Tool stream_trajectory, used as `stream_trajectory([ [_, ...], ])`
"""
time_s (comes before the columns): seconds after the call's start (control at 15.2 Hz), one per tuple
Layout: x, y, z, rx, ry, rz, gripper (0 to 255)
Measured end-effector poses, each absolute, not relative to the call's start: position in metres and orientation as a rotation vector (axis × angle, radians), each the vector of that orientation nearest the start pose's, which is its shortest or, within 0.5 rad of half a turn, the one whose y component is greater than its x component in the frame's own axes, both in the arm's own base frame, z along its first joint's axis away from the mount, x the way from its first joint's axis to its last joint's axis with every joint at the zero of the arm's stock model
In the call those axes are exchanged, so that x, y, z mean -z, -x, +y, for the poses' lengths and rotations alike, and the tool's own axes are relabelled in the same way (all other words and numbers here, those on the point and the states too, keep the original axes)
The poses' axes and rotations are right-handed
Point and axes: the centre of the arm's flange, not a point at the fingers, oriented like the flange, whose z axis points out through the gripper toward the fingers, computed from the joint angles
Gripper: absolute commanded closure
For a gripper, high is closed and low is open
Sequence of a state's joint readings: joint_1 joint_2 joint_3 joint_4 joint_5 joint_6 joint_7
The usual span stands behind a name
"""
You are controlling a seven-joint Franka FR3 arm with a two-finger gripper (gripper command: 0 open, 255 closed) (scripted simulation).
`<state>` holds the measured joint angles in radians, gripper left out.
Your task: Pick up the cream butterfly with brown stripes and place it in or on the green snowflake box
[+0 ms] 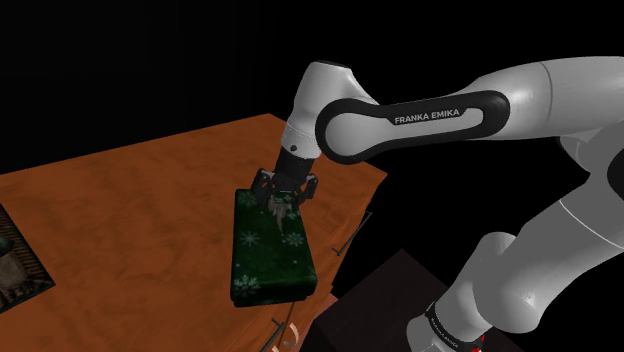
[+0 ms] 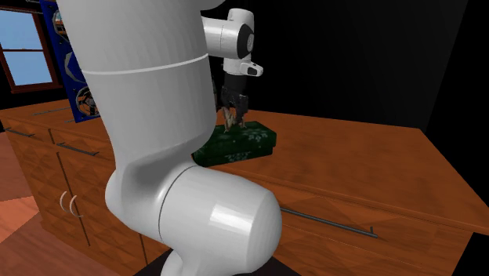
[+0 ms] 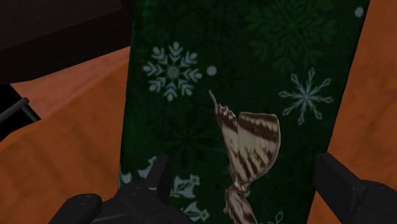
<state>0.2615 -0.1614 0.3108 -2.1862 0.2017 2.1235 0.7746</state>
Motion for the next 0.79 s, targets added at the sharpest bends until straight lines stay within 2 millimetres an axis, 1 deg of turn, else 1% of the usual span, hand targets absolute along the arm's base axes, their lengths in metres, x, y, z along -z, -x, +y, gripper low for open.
stream_trajectory([
  [0.07,-0.463,-0.423,0.288,-0.009,2.95,0.449,0],
  [0.13,-0.469,-0.423,0.287,-0.009,2.95,0.449,0],
  [0.4,-0.507,-0.422,0.281,-0.008,2.949,0.449,0],
  [0.53,-0.511,-0.422,0.28,-0.009,2.95,0.449,0],
  [0.79,-0.512,-0.422,0.28,-0.009,2.95,0.449,0],
])
